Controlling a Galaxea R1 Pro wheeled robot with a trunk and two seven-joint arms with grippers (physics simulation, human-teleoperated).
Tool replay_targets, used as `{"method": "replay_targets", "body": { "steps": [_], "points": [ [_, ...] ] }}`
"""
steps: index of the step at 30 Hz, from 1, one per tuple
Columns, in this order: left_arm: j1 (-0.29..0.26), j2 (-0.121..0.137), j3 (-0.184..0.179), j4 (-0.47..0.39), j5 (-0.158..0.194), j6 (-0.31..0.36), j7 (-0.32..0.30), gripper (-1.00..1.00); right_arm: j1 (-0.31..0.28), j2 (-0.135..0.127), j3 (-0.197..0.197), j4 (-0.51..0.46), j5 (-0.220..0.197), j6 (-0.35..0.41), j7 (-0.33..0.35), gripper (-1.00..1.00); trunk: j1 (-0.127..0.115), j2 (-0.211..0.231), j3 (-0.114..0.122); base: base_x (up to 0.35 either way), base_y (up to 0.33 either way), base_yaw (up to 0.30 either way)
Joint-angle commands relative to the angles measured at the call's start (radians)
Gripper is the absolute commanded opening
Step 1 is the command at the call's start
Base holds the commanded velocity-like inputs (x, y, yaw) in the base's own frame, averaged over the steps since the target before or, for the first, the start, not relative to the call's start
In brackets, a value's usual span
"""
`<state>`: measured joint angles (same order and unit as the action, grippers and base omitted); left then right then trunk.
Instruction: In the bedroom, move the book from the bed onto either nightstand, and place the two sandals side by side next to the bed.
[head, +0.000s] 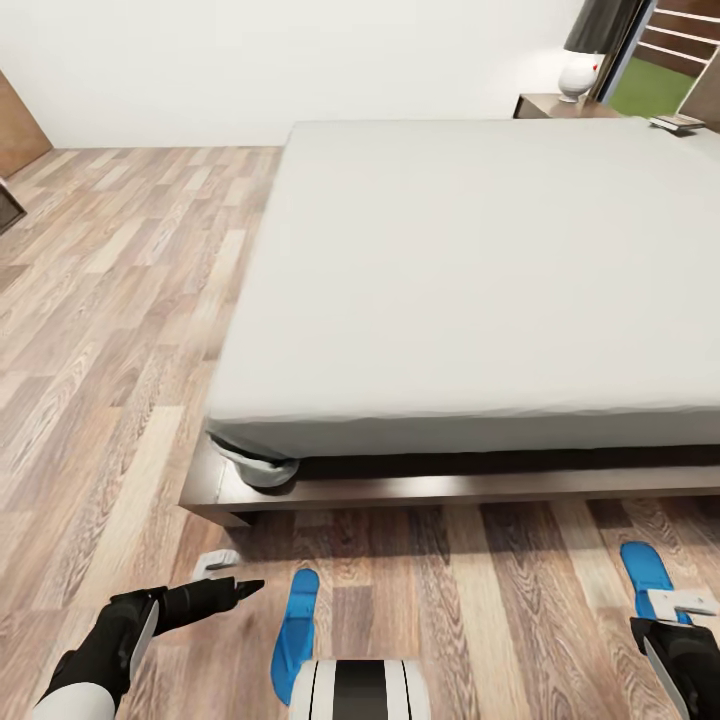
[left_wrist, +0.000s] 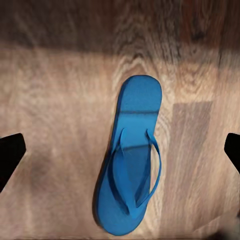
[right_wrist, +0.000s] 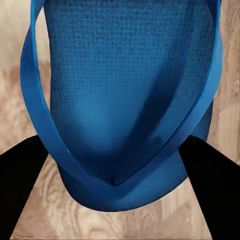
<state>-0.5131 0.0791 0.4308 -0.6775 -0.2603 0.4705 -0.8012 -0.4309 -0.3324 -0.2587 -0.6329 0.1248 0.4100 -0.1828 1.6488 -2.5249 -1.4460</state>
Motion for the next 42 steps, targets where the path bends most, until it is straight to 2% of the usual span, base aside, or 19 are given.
{"method": "replay_targets", "body": {
  "steps": [1,3,7,9,13,42],
  "points": [
    [-0.001,-0.001,0.005,-0.001,-0.007,0.006,-0.007,1.00,0.000,0.000,-0.002,-0.002,0.009,0.010,0.003,-1.00,0.000,0.000,-0.001,0.000,0.298,0.000],
    [-0.001,-0.001,0.005,-0.001,-0.007,0.006,-0.007,1.00,0.000,0.000,-0.002,-0.002,0.008,0.013,0.076,-1.00,0.000,0.000,-0.001,0.000,0.298,0.000],
    [-0.001,-0.001,0.005,0.000,-0.007,0.007,-0.007,1.00,0.000,0.000,-0.003,-0.002,0.009,0.016,0.354,-1.00,0.000,0.000,-0.001,0.000,0.298,0.000],
    [-0.001,-0.001,0.005,0.000,-0.007,0.007,-0.007,1.00,0.000,0.000,-0.003,-0.002,0.010,0.016,0.396,-1.00,0.000,0.000,-0.001,0.000,0.299,0.000],
    [-0.001,-0.001,0.005,0.001,-0.007,0.007,-0.007,1.00,0.000,0.000,-0.004,-0.003,0.012,0.016,0.419,-1.00,0.000,0.000,-0.001,0.000,0.299,0.000],
    [-0.001,-0.001,0.003,0.001,-0.007,0.007,-0.007,1.00,0.000,0.001,-0.004,-0.003,0.016,0.016,0.420,-1.00,0.000,0.000,-0.001,-0.003,0.299,0.000]
  ]
}}
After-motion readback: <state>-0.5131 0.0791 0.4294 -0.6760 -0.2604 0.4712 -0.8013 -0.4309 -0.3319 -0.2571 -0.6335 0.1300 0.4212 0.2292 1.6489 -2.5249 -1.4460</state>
